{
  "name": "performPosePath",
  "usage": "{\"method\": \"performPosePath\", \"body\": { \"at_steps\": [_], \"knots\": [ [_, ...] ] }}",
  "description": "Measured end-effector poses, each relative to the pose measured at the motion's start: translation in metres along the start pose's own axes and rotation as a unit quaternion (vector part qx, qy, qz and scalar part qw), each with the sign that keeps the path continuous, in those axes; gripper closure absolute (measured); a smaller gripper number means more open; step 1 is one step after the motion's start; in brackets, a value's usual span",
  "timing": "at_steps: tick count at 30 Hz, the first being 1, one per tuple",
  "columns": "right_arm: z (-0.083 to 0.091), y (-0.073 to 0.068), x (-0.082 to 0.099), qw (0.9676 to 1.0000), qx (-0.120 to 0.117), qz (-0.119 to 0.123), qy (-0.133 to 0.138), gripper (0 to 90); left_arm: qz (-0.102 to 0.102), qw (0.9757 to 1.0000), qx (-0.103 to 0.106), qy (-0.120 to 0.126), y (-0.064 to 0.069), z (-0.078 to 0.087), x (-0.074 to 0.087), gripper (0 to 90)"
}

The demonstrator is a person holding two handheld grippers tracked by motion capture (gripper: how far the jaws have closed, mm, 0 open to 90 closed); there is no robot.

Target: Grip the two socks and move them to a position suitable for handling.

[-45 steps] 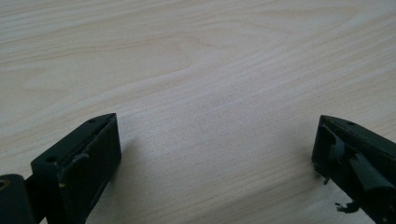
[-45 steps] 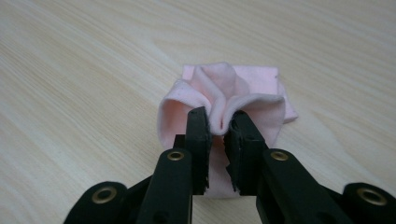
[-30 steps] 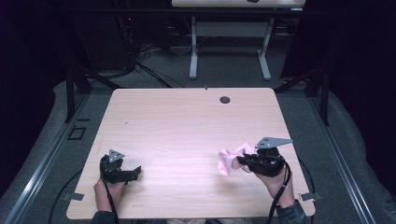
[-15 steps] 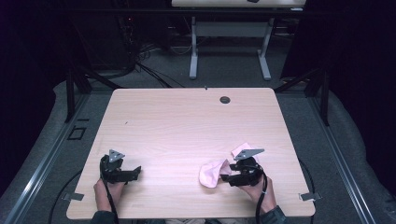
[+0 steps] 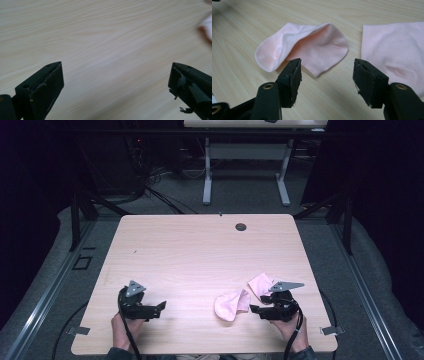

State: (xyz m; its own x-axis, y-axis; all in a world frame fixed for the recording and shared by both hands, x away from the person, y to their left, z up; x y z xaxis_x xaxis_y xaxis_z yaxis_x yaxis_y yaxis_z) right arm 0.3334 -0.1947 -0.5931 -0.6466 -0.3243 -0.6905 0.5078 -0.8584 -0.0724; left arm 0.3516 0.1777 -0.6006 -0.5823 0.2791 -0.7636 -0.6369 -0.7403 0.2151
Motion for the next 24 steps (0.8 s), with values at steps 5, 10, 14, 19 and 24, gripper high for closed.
{"method": "performPosePath", "body": {
  "at_steps": [5, 10, 14, 19, 24],
  "knots": [
    [-0.006, -0.003, -0.001, 1.0, 0.002, 0.001, 0.0, 41.2, -0.057, 0.9953, 0.077, -0.009, 0.06, -0.024, -0.014, 0.5],
    [-0.016, -0.008, -0.002, 0.9999, 0.004, 0.014, -0.007, 44.4, -0.097, 0.9832, 0.152, -0.029, 0.098, -0.049, -0.018, 5.5],
    [-0.02, -0.011, -0.003, 0.9997, 0.003, 0.022, -0.008, 47.0, -0.123, 0.9758, 0.177, -0.039, 0.119, -0.061, -0.021, 11.0],
    [-0.029, -0.013, -0.005, 0.9994, 0.003, 0.034, -0.003, 50.1, -0.165, 0.9645, 0.197, -0.062, 0.144, -0.076, -0.027, 24.1],
    [-0.038, -0.019, -0.004, 0.9989, -0.002, 0.046, -0.005, 52.5, -0.197, 0.9544, 0.202, -0.098, 0.158, -0.095, -0.024, 36.4]
  ]
}}
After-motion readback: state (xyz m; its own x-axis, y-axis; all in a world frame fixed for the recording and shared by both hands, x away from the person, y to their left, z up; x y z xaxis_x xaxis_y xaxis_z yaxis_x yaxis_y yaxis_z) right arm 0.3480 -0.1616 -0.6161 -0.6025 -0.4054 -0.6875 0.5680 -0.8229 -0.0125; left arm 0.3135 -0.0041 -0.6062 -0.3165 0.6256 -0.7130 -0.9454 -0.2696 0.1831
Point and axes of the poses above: each handheld gripper's, and its own axes: z roughly backward along the jaws, x roughly out of its underside, y roughly to its right, the point moved 7 cm from there along -z, roughly forward along the jaws, and after that the axes turned 11 degrees about x, right-handed, at the moved point
